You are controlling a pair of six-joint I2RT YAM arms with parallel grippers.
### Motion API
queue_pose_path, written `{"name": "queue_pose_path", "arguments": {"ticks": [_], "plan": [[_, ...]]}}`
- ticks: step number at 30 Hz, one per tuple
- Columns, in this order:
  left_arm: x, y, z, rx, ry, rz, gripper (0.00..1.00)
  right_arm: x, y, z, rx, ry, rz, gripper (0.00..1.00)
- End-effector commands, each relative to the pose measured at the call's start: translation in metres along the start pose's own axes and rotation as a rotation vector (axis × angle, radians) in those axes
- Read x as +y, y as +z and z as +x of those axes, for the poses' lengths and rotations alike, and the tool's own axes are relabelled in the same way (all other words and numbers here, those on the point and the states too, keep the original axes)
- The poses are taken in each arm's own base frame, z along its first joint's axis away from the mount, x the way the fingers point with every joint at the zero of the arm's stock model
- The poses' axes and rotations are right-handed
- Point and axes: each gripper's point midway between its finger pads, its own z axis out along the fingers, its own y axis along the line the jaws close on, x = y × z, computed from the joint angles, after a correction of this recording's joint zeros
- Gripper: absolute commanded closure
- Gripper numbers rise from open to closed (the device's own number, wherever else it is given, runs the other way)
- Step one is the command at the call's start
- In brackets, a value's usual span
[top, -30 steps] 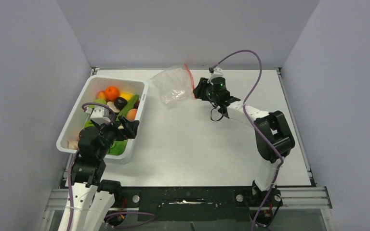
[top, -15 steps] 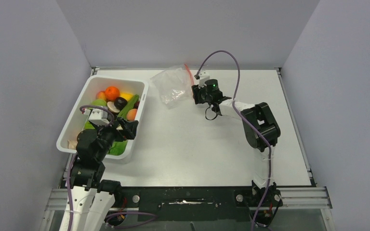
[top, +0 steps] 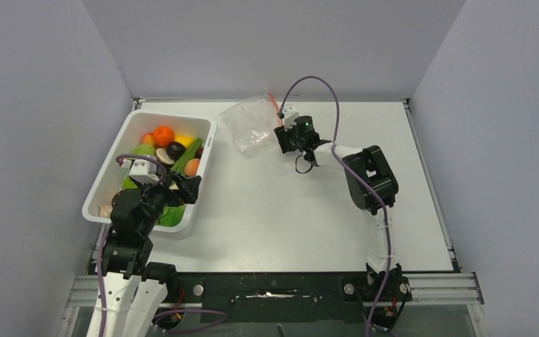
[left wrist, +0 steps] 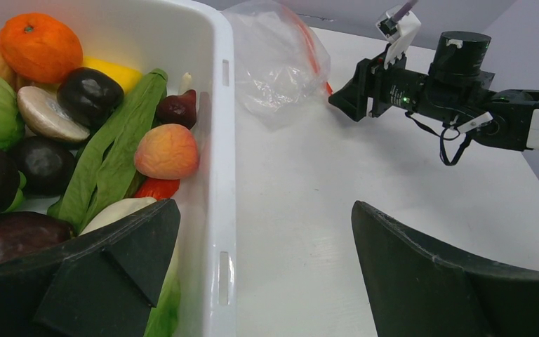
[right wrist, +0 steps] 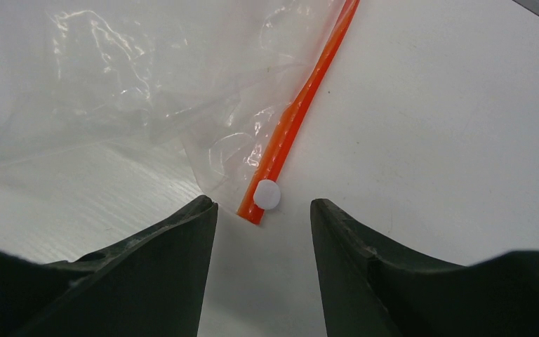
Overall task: Place the food in the zip-top bag and seal the zipper
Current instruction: Pick up the zipper food storage bag at the center of the board.
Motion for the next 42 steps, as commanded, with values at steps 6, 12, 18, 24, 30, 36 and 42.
{"name": "queue_pose_path", "arguments": {"ticks": [6,12,18,24,30,36,42], "plan": [[-0.004,-0.001,-0.017,-0.071,0.024,0.021,0.05,-0.009,0.015,-0.030,-0.088,-0.110,0.022,0.45],[-0.005,-0.001,-0.017,-0.073,0.027,0.025,0.05,-0.006,0.024,-0.028,-0.086,-0.142,0.012,0.49],[-0.004,-0.002,-0.018,-0.076,0.028,0.022,0.05,-0.004,0.019,-0.033,-0.101,-0.167,-0.002,0.61],[-0.005,-0.003,-0.020,-0.084,0.030,0.025,0.05,-0.002,0.006,-0.049,-0.154,-0.157,-0.013,0.86],[-0.007,-0.005,-0.021,-0.085,0.033,0.035,0.06,0.005,-0.020,-0.061,-0.215,-0.122,-0.011,1.00],[-0.010,-0.006,-0.023,-0.088,0.033,0.049,0.07,0.017,-0.057,-0.061,-0.235,-0.029,-0.031,1.00],[-0.021,-0.010,-0.027,-0.104,0.030,0.106,0.10,0.024,-0.092,-0.048,-0.215,0.029,-0.017,1.00]]}}
